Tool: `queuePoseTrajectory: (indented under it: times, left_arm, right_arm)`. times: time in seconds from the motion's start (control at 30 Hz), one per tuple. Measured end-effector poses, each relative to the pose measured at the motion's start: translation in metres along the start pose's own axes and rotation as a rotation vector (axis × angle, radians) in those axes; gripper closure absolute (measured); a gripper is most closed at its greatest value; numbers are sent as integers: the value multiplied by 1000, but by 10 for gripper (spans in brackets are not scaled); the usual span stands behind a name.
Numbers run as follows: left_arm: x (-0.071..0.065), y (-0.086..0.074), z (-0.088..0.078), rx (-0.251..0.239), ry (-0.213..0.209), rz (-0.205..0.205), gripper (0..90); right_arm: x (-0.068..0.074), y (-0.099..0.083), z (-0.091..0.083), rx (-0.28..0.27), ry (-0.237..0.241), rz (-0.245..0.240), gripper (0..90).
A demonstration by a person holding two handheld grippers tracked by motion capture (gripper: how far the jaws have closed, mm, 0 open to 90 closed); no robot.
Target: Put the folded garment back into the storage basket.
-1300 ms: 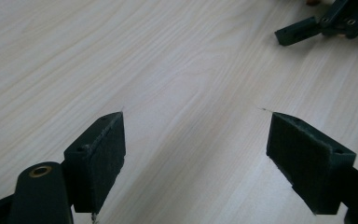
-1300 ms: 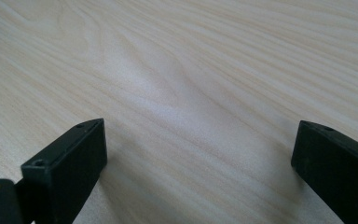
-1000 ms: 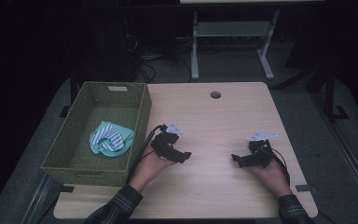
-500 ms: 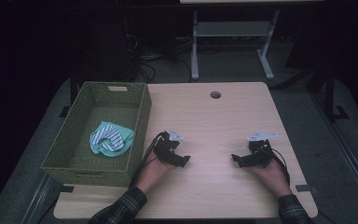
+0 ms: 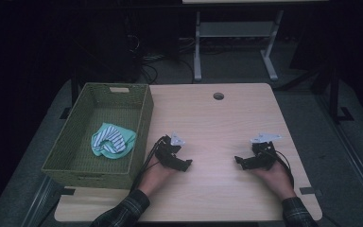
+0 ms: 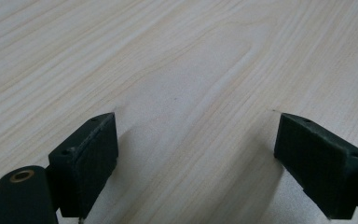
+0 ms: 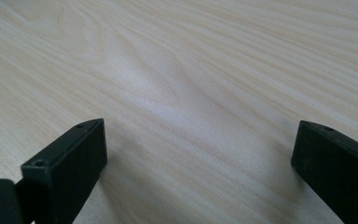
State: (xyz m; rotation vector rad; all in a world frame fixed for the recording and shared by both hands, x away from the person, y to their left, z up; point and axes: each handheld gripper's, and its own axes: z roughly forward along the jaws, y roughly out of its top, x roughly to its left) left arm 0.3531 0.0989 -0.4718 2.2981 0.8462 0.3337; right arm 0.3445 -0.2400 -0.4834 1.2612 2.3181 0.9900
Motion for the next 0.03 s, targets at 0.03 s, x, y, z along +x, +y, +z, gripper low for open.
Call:
queuePoseTrajectory:
  times: [0.03]
  left_arm:
    - [0, -1, 0, -7, -1, 1, 125]
  right_arm:
    - [0, 0, 0, -1, 0, -1, 28]
